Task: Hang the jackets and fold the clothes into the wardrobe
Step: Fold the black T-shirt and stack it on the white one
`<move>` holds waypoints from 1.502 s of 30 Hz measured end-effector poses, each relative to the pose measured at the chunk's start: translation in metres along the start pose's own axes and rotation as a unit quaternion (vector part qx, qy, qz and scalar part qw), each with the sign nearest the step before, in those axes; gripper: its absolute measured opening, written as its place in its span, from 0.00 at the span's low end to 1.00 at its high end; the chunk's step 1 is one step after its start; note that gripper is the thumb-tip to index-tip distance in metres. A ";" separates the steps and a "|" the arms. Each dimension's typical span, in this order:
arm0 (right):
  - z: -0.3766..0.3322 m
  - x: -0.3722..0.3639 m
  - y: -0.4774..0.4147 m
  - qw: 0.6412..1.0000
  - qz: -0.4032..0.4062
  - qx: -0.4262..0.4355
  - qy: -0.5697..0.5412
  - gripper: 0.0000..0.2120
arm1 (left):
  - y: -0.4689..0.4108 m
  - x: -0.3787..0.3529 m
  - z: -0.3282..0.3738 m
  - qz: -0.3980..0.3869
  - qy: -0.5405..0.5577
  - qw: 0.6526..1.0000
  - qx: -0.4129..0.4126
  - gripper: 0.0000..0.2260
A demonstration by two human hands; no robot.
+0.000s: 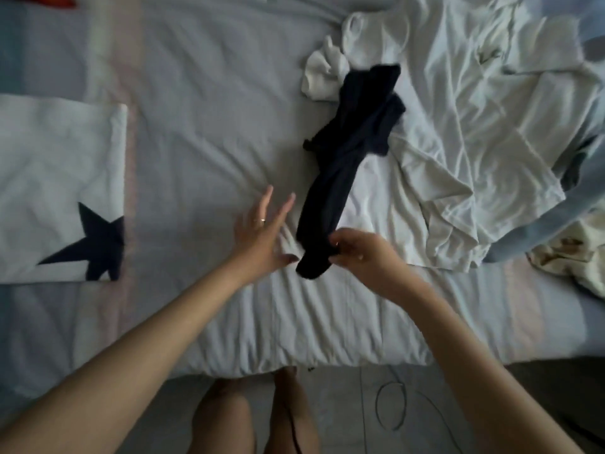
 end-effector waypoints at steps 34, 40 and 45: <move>-0.363 0.116 0.224 0.938 0.338 0.071 -0.017 0.08 | 0.403 0.412 0.147 0.377 0.383 0.837 -0.106 0.06; -0.383 0.070 0.198 0.960 0.115 0.209 -0.149 0.52 | 0.388 0.421 0.201 0.356 0.534 0.745 -0.183 0.13; -0.409 0.007 0.186 0.971 -0.064 0.209 -0.093 0.62 | 0.367 0.428 0.235 0.344 0.577 0.723 -0.163 0.17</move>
Point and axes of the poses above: each hand's wrist, its own y-axis away from the middle knuckle, its own x-axis out of the back of the hand, z = x × y, the point moved 5 cm from there along -y, towards the middle knuckle, and after that the axes turned 12 degrees about -z, right-handed, at the moved point
